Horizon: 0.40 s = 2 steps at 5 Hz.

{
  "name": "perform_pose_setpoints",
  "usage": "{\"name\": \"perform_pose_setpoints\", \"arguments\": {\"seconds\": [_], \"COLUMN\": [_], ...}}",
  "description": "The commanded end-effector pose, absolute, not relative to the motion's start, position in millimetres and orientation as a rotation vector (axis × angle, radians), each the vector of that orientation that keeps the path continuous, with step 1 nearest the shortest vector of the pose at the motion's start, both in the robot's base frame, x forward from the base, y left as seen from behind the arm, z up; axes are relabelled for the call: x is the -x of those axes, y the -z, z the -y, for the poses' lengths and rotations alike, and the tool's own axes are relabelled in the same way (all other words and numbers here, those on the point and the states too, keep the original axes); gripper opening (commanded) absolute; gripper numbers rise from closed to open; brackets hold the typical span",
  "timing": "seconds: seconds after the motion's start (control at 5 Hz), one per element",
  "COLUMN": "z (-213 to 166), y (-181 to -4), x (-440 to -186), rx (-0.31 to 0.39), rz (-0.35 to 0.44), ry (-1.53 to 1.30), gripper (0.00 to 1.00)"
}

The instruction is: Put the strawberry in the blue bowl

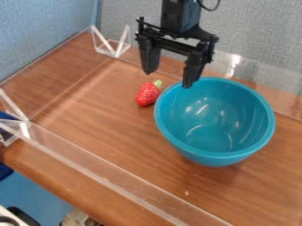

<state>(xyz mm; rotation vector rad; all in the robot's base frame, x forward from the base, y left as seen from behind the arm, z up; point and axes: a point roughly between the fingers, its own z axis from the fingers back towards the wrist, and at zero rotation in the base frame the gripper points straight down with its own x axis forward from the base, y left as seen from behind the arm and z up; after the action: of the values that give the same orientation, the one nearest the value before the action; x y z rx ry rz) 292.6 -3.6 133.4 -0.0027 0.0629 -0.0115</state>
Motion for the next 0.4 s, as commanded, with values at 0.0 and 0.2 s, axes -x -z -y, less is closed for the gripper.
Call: {"name": "perform_pose_setpoints", "arguments": {"seconds": [0.0,0.2], "z": [2.9,0.7], "y": [-126.2,-118.1], "x": [-291.1,-288.4], "rx": [0.008,0.015], "rz": [-0.071,-0.075], "ry": [0.002,-0.014], "gripper": [1.00,1.00]}}
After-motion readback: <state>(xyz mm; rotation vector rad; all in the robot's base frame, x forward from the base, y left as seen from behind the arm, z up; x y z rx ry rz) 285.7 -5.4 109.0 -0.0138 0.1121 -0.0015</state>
